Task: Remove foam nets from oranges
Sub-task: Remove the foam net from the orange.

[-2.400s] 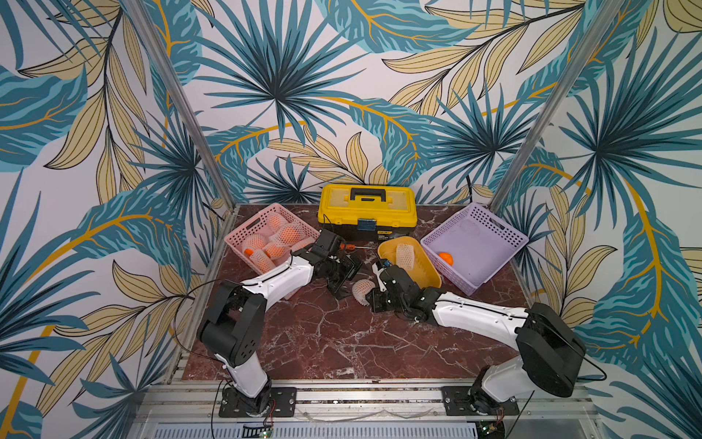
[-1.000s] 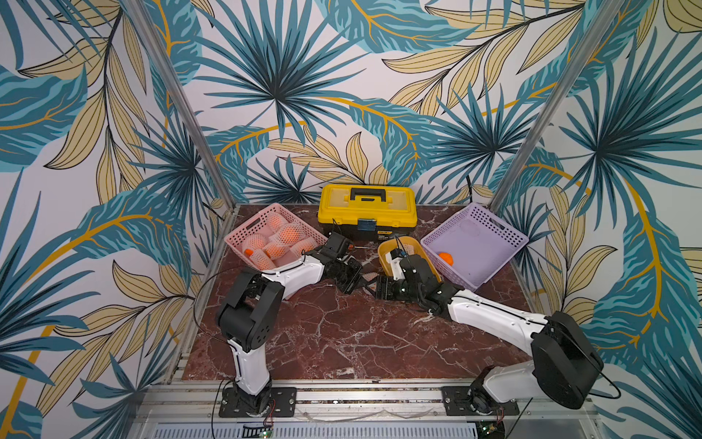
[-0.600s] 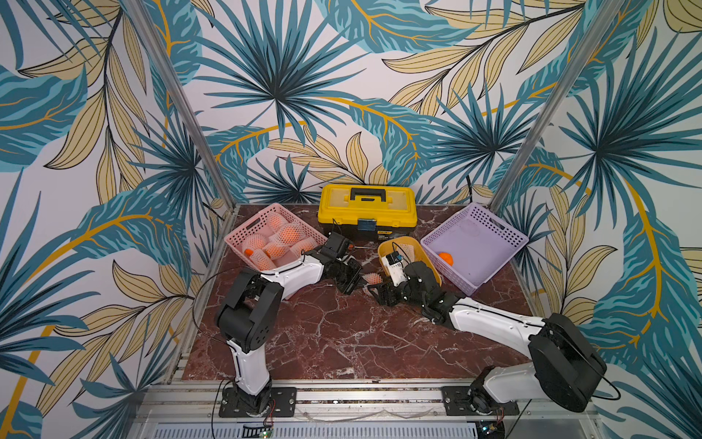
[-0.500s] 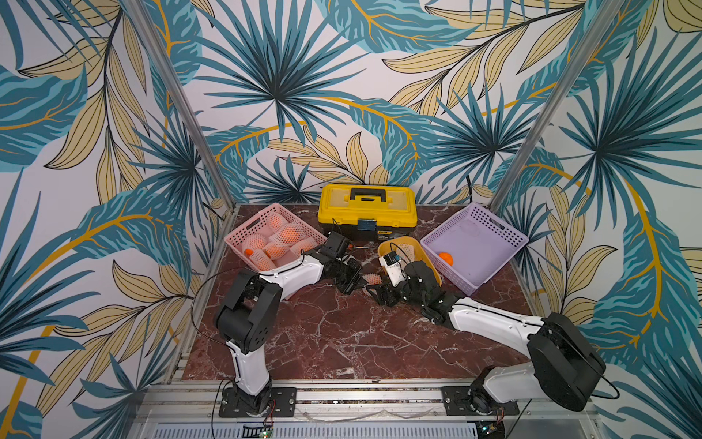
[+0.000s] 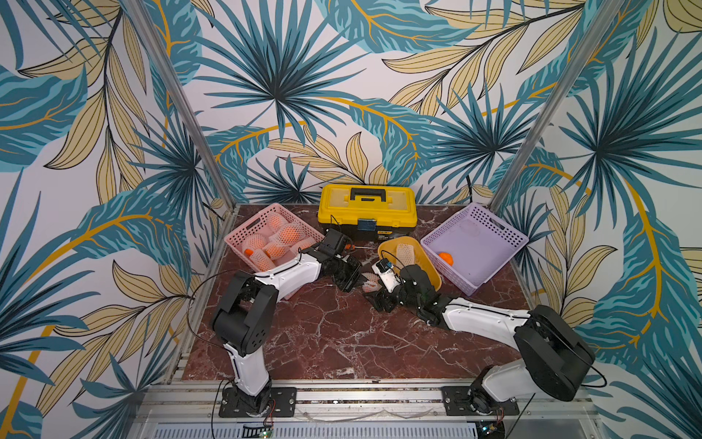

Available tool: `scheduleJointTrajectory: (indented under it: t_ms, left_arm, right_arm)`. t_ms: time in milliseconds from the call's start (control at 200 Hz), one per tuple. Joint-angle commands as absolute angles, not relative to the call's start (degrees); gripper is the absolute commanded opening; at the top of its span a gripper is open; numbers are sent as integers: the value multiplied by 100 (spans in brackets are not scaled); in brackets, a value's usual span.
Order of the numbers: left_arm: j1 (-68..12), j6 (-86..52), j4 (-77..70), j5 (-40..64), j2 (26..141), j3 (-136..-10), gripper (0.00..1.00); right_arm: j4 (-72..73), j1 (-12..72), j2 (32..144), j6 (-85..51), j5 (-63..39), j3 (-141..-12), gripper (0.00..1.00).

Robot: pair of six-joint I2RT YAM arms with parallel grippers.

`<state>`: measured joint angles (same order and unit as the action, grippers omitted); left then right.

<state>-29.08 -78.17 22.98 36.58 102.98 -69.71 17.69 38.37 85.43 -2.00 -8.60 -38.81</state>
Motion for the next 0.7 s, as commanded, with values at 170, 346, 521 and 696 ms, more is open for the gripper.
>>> scheduleJointTrajectory:
  t_ms: [170, 346, 521, 696]
  left_arm:
    - [-2892, -7714, 2373, 3729, 10028, -7066, 4]
    - [-2892, -7677, 2373, 3733, 10013, -7100, 17]
    - [-2863, -7547, 2320, 3682, 9856, -7126, 46]
    - [-2764, -7189, 2361, 3658, 9625, -7263, 85]
  right_arm:
    - [1829, 3893, 8792, -90, 207, -3972, 61]
    - [2014, 3938, 8881, -116, 428, -3951, 41]
    - [1962, 3938, 8728, -260, 510, -3925, 17]
    - [2073, 3934, 8269, -703, 319, -3742, 10]
